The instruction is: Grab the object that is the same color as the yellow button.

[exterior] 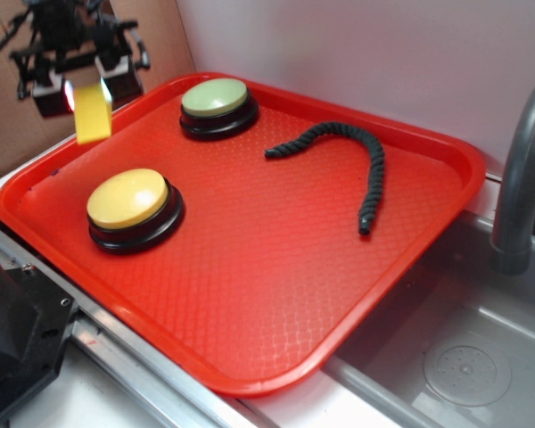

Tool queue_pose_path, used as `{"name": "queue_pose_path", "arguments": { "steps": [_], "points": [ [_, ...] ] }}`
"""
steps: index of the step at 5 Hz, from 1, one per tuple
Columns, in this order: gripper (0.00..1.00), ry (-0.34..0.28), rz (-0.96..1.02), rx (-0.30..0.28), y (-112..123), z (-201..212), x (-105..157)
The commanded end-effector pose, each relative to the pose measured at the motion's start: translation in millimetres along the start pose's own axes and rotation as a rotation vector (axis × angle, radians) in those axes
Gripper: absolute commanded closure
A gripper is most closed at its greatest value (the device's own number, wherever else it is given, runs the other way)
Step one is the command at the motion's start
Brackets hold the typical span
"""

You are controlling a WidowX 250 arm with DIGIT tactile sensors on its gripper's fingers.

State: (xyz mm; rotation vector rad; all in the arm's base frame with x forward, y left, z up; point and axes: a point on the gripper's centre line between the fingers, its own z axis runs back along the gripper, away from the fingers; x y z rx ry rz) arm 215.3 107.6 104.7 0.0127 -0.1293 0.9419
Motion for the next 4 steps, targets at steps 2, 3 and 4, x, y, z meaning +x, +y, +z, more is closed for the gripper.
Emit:
{"name": "queue_pose_path", "arguments": {
  "steps": [2, 3, 4],
  "points": [
    [1.00, 0.031, -0.624, -0.116, -61, 83, -76],
    [1.00, 0.040, -0.764, -0.107, -73, 79, -106],
    [1.00, 0.028, -0.801, -0.099, -74, 73, -113]
  ]
}}
